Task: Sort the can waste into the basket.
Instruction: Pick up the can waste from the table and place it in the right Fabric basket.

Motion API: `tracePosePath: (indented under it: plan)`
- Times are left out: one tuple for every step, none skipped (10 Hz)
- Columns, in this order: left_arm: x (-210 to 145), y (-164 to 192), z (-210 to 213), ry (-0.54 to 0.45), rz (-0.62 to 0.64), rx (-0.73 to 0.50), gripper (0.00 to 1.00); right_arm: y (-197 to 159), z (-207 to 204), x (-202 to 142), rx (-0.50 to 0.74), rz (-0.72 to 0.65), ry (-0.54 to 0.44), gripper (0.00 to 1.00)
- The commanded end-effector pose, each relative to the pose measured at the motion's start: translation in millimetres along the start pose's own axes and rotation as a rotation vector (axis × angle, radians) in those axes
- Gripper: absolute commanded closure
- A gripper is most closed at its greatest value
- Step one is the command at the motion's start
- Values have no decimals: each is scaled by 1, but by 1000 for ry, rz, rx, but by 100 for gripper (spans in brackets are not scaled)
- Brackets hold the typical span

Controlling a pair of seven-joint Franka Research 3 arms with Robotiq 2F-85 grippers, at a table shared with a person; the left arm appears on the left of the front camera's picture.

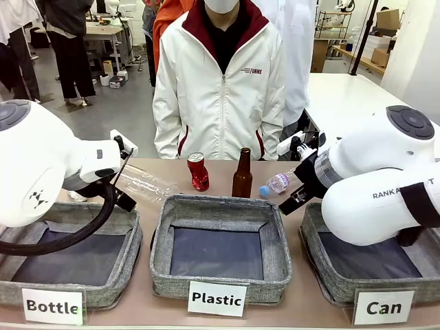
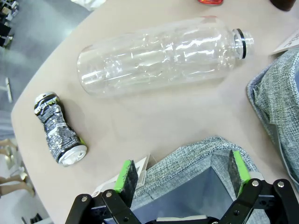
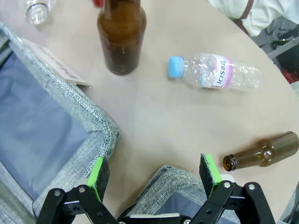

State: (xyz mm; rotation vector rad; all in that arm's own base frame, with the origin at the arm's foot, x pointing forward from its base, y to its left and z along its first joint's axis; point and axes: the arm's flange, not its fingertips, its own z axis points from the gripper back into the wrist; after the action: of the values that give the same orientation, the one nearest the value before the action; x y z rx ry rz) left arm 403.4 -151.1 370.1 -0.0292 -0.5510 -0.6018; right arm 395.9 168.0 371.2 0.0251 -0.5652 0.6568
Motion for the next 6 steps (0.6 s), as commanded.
tracePosePath:
  plan:
    - [0, 0, 0, 0, 0, 0, 0, 0, 0, 0, 0, -1, 0, 0]
    - [0, 0, 0, 0, 0, 0, 0, 0, 0, 0, 0, -1, 0, 0]
    - [0, 0, 0, 0, 0, 0, 0, 0, 0, 0, 0, -1, 0, 0]
    - [0, 0, 0, 0, 0, 0, 0, 0, 0, 0, 0, 0, 0, 0]
    - [6, -3, 20, 9, -9, -93, 0, 3, 13, 3, 62, 12, -4, 0]
    - [15, -8, 54, -10, 35, -194, 0, 4, 44, 8, 125, -28, -24, 0]
